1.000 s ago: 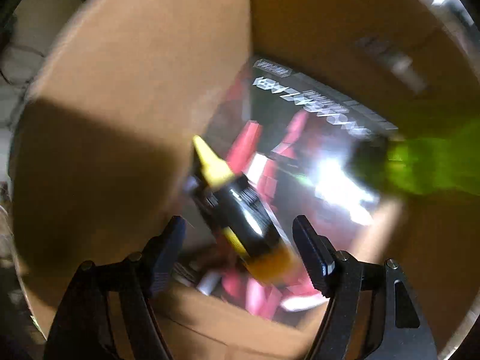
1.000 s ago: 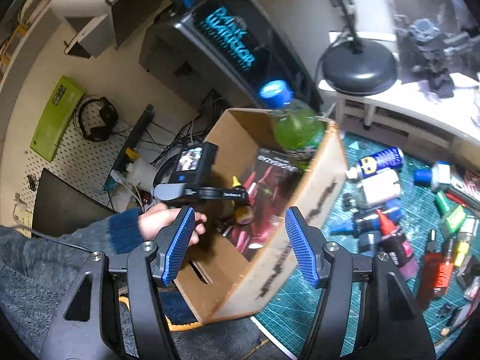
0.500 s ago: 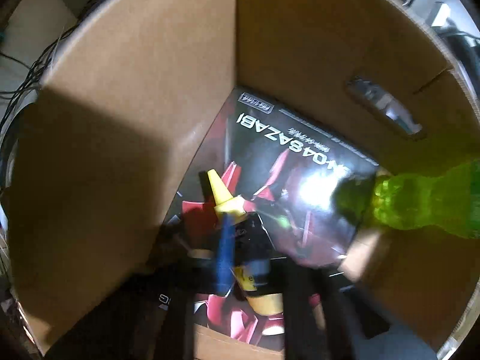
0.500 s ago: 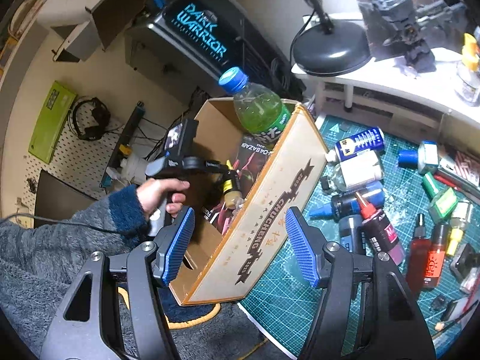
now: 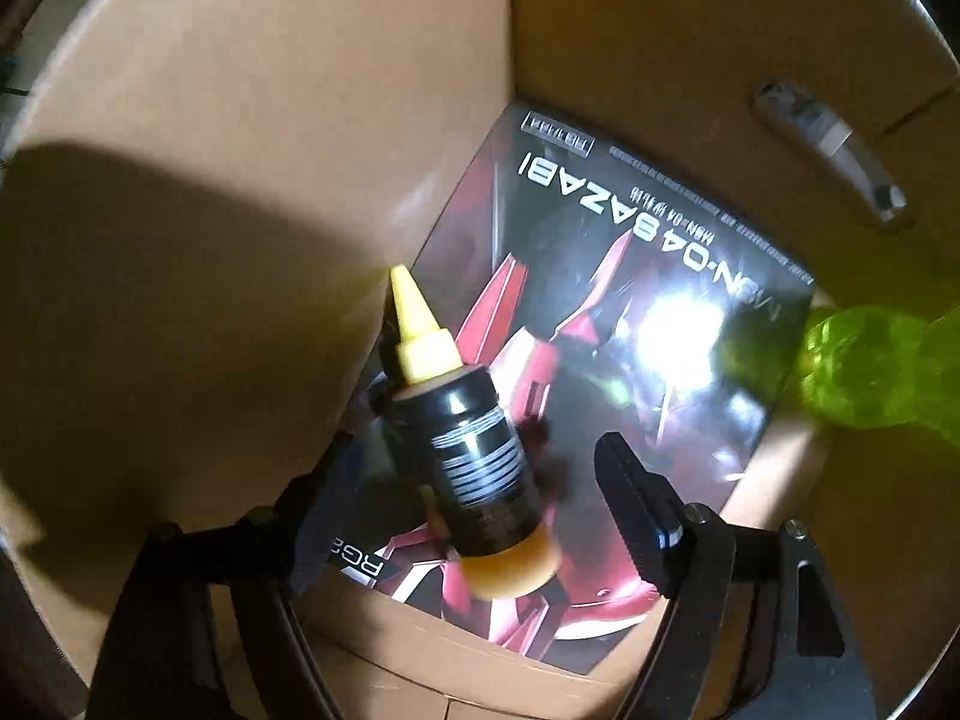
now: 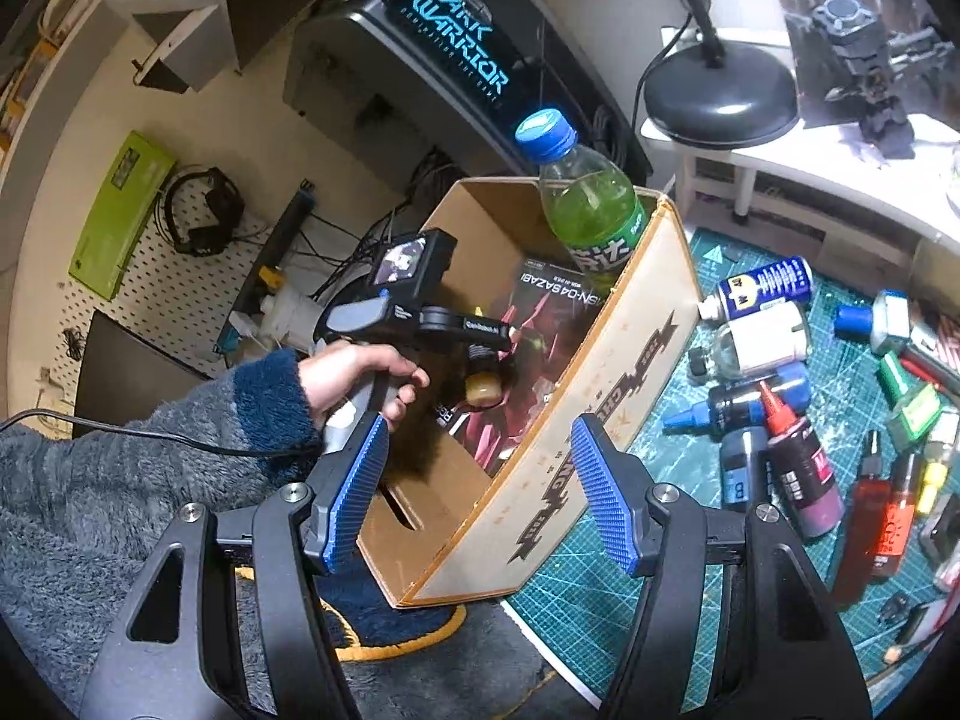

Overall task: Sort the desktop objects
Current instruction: 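Lower the ink bottle into the box onto the manual and open the left gripper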

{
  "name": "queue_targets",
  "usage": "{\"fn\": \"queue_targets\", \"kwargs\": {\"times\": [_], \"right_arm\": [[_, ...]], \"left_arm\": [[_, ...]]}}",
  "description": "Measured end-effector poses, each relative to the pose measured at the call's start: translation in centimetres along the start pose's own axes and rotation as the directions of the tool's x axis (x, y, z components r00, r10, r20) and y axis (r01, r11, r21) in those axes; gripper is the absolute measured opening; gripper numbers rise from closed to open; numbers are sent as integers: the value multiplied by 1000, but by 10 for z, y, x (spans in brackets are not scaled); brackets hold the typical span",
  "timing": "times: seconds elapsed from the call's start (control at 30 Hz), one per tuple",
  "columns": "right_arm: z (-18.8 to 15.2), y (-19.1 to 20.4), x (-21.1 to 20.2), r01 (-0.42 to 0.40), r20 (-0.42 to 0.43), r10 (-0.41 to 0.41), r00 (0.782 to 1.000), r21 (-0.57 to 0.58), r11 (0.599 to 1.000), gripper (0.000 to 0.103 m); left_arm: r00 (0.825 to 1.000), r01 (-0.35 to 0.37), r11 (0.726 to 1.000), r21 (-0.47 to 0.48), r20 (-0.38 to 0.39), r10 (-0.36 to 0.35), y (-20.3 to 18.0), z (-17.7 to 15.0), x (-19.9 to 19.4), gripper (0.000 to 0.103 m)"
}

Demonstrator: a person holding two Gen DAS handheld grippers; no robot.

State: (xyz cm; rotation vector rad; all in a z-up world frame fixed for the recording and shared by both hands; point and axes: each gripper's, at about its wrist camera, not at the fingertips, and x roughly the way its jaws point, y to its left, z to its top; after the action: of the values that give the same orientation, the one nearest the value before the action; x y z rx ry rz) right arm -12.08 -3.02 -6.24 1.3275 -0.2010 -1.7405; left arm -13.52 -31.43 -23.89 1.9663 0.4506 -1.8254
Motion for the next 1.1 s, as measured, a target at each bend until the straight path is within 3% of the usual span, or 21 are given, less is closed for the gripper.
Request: {"fn": "queue_targets", "kwargs": {"times": [0.1,0.13,0.17,0.2,0.33,0.4,0.47,0.57,0.6,0.7,0.87,1.1], "right_arm": [[-1,-1,-1,3,2,-3,1000,3,1000,61],[-1,-2,-2,4,5,-4,1000,5,1000,61],[-1,-3,-3,4,7,-4,1000,7,1000,61],[-1,-4,-4,5,9,-5,1000,9,1000,61],[-2,-9,-5,3,16,-3,1000,23,1000,62],[-1,-12,-4,5,12,-5,1000,29,1000,62],[1,-13,-3,5,12,-5,1000,27,1000,62],[3,-11,0,3,6,-3,1000,17,1000,62],[3,-10,1,1,3,-1,1000,14,1000,62],[6,-6,7,0,-13,0,1000,4,1000,62],[12,6,15,1,-32,-2,999,-33,999,62],[17,13,21,2,-41,-4,999,-46,999,62]], "left_arm": [[999,2,1000,-9,-36,-2,-4,-1,13,80],[999,18,1000,-18,-46,-19,-3,-1,17,71],[998,52,998,-29,-25,-53,-2,-3,15,48],[996,86,996,-30,10,-86,-2,-4,8,41],[977,188,982,8,104,-188,-6,-10,-22,40],[954,242,970,14,181,-241,-5,-14,-43,40],[908,291,955,49,302,-292,-5,-24,-70,41],[855,318,939,129,389,-343,-16,-43,-90,41],[847,315,938,143,403,-346,-21,-47,-93,41],[859,296,945,140,394,-327,-33,-44,-88,41],[904,280,951,132,298,-308,-42,-39,-80,41],[915,281,945,169,248,-317,-47,-34,-87,41]]}}
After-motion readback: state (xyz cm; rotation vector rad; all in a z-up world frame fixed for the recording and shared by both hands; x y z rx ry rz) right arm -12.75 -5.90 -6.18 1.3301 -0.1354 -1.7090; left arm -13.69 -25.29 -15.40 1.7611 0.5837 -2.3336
